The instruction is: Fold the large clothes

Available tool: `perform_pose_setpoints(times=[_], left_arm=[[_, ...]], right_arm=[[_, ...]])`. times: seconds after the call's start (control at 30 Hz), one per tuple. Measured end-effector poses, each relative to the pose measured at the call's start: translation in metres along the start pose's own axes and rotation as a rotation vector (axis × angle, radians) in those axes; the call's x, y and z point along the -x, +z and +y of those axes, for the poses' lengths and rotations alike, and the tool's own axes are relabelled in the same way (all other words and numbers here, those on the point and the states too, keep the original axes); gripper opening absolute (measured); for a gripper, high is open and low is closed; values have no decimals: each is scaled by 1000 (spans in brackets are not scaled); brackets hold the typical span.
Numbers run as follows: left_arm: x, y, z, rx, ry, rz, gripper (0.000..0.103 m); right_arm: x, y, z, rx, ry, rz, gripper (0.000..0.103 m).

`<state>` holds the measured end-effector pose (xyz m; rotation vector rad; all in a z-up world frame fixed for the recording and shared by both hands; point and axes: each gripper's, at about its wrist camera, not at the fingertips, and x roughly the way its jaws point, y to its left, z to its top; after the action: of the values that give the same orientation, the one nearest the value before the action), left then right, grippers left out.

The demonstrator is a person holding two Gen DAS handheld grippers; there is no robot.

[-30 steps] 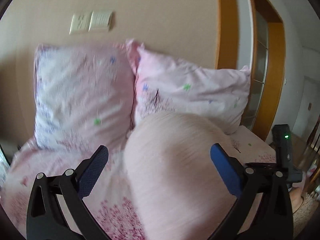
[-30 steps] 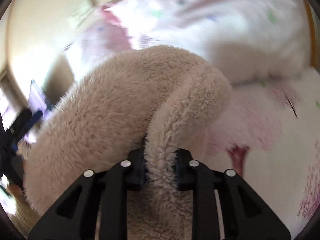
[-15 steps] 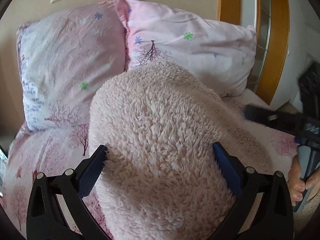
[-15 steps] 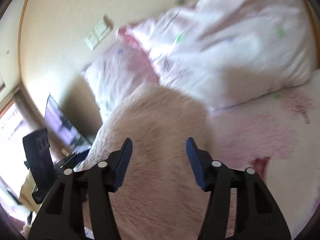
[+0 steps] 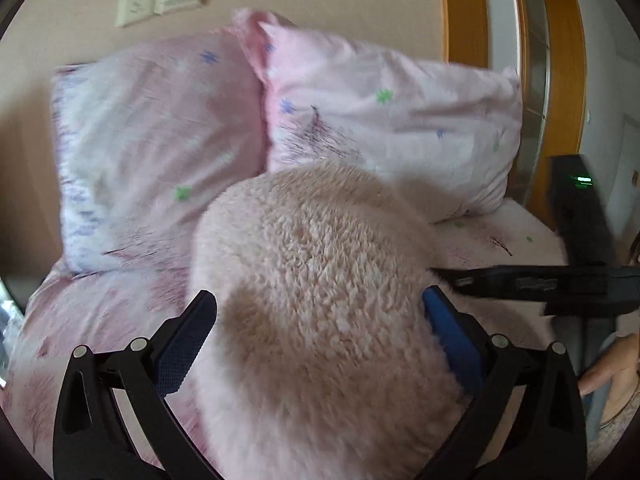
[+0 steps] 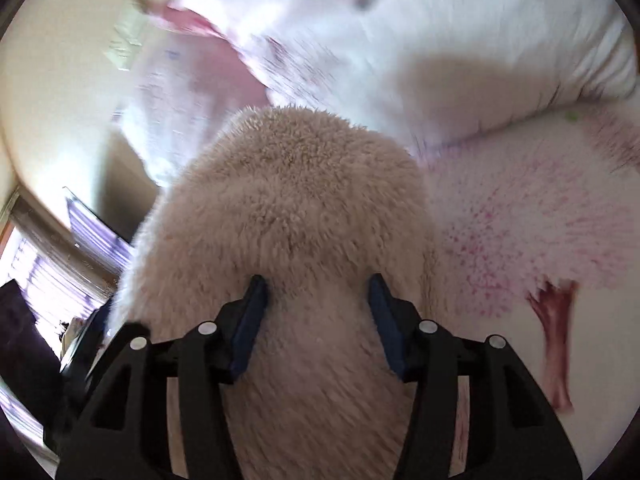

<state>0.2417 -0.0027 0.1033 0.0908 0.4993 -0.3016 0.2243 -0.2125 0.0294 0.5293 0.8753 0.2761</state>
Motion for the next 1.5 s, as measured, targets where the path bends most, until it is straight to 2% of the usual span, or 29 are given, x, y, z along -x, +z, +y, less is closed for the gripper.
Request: perform_pose_setpoints(times=[0.07,0.13,0.23,0.3,0.33,0.37,0.4,0.47,0.53,0.57,0.63,0.7,0.9,1.3,1.37,1.5], left_arm=[[27,-10,6,-6,44,-11,102],[49,-20,14,10,55,-9,102],[67,-37,30,70,33,26,102],[55,-48,31,64,43,83,102],[43,-52,27,58,13,114,102],[39,-53,24,65,-10,116,102],[39,-52,21,78,-20,109,102],[51,-47,16,79,-23,86,102],[69,-47,12,45,-17,32,102],[74,-49,11,28,3,23,102],[79,-54,10,-6,68,28,102],[80,-58,10,-17,100,27,102],[83,-62,20,14,110,43,102],[97,-76,23,37,165,48,102],[104,-84,25,52,190,70,102],[115,-101,37,107,196,116,102]], right_arm=[[19,-19,10,23,7,-23,53],[33,-39,20,52,-7,-44,53],[38,-62,29,102,-125,-50,54],[10,-69,17,71,-211,19,54],[-3,-70,7,56,-241,28,58],[-5,-68,2,42,-245,20,65],[-3,-64,-5,8,-225,12,67],[23,-62,-5,-24,-180,-30,63],[48,-66,3,17,-203,-93,65],[58,-69,8,44,-224,-119,69],[66,-73,15,78,-237,-139,73],[70,-78,20,93,-238,-147,75],[73,-80,29,110,-260,-169,77],[101,-101,76,276,-391,-264,101],[105,-108,83,283,-404,-260,101],[102,-125,89,273,-416,-174,101]])
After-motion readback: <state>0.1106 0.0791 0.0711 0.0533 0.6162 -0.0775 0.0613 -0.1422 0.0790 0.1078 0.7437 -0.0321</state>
